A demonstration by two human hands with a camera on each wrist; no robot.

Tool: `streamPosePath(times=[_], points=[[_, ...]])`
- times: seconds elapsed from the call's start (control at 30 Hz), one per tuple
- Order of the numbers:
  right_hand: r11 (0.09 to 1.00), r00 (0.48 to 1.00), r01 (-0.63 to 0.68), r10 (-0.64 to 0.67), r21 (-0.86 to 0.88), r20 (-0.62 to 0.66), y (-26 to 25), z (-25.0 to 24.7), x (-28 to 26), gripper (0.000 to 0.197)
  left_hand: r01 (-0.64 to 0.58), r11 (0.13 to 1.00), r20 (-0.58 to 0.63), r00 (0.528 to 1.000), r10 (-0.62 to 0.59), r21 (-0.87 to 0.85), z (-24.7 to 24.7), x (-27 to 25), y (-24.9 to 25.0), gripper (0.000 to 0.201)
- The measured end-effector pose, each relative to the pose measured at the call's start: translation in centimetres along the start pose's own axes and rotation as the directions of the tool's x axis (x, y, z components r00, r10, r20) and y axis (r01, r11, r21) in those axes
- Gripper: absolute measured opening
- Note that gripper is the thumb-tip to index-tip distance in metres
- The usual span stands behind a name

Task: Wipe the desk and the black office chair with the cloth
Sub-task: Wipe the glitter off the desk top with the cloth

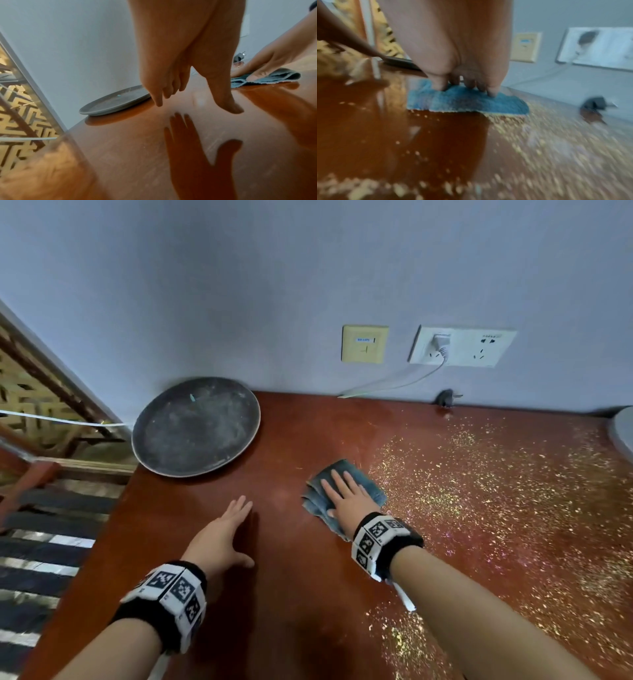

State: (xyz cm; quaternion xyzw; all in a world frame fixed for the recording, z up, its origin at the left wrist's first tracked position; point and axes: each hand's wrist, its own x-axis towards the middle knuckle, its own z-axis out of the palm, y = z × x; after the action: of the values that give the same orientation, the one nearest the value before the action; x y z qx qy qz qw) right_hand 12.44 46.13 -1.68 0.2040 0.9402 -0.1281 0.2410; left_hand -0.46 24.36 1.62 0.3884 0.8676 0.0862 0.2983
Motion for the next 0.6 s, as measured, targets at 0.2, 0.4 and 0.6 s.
streamPosePath(times=[0.2, 0.4, 0.6], points=[[0.950, 0.950, 0.306, -0.301, -0.066, 0.076, -8.1, 2.6, -0.1, 0.061, -0.017, 0.998, 0.059, 0.998, 0.013, 0.067, 0.6, 1.5, 0.7, 0.118], [0.998, 0.998, -0.061, 0.061, 0.002, -0.004, 2.2, -1.0, 2.6, 0.065, -0.005, 0.994, 0.089, 0.996, -0.004, 0.105, 0.8, 1.5, 0.1, 0.118], [0.995, 0.998, 0.060, -0.057, -0.082, 0.031, -2.4, 0.2, 3.1, 0.066, -0.021, 0.984, 0.102, 0.995, 0.003, 0.179, 0.5, 2.3, 0.6, 0.117]])
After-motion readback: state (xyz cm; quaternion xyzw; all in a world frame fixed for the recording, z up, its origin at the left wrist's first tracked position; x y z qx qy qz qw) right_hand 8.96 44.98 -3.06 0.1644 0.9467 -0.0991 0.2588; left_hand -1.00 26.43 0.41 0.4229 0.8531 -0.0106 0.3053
